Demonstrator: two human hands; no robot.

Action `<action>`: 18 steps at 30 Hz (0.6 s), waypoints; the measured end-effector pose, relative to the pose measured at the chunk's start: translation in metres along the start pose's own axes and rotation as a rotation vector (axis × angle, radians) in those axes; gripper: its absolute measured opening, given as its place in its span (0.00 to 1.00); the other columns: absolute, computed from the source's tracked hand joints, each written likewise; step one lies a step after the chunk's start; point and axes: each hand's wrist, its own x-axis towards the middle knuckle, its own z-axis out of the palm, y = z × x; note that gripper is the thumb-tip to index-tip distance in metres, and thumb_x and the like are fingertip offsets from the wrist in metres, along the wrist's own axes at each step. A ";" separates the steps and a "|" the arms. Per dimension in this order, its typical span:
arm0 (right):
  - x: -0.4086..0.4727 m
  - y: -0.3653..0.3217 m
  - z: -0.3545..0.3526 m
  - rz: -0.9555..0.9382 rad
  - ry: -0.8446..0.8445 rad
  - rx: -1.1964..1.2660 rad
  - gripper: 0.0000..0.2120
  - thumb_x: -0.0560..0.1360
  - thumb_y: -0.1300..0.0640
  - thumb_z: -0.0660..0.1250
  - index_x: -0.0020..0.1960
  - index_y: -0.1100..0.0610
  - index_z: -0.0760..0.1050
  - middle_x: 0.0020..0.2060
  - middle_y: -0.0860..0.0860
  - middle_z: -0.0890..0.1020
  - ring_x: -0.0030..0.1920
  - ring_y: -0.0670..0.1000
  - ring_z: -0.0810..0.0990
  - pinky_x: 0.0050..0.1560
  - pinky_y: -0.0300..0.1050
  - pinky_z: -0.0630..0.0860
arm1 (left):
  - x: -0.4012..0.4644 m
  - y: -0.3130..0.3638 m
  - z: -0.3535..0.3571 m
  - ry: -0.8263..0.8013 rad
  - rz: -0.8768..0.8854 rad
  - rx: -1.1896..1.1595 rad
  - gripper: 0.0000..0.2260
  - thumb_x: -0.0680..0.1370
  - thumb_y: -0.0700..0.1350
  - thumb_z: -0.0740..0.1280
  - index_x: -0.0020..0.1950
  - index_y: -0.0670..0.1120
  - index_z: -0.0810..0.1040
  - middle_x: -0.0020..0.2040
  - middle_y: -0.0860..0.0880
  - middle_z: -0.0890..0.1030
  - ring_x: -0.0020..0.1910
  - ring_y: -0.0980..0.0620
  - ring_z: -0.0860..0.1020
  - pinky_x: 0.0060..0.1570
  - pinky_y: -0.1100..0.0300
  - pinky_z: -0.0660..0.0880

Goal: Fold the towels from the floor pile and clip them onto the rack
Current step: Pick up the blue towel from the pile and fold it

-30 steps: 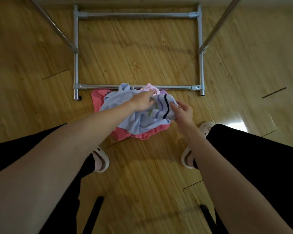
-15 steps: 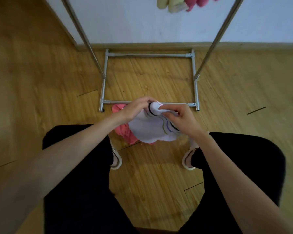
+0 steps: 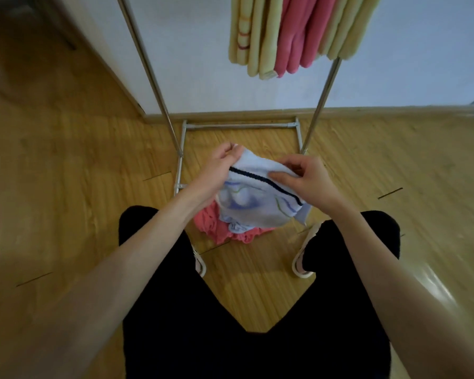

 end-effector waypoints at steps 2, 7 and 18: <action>-0.006 -0.001 -0.003 0.010 0.013 -0.019 0.15 0.72 0.56 0.73 0.37 0.68 0.76 0.27 0.58 0.72 0.29 0.45 0.67 0.30 0.37 0.62 | -0.008 0.026 -0.003 0.053 0.065 -0.090 0.14 0.81 0.40 0.60 0.36 0.48 0.67 0.30 0.53 0.67 0.31 0.57 0.66 0.32 0.64 0.62; -0.036 0.011 -0.005 0.111 0.037 -0.015 0.18 0.74 0.56 0.71 0.34 0.68 0.73 0.25 0.53 0.65 0.26 0.44 0.61 0.29 0.37 0.57 | -0.026 0.069 -0.012 0.159 0.133 -0.269 0.12 0.81 0.40 0.60 0.37 0.46 0.68 0.33 0.50 0.68 0.33 0.55 0.68 0.34 0.63 0.67; -0.069 0.024 -0.005 0.262 0.087 -0.075 0.13 0.77 0.64 0.65 0.34 0.56 0.75 0.26 0.47 0.65 0.28 0.43 0.61 0.33 0.42 0.59 | -0.044 0.081 -0.054 0.371 0.034 -0.576 0.09 0.80 0.43 0.63 0.40 0.44 0.74 0.38 0.46 0.77 0.40 0.49 0.78 0.50 0.50 0.78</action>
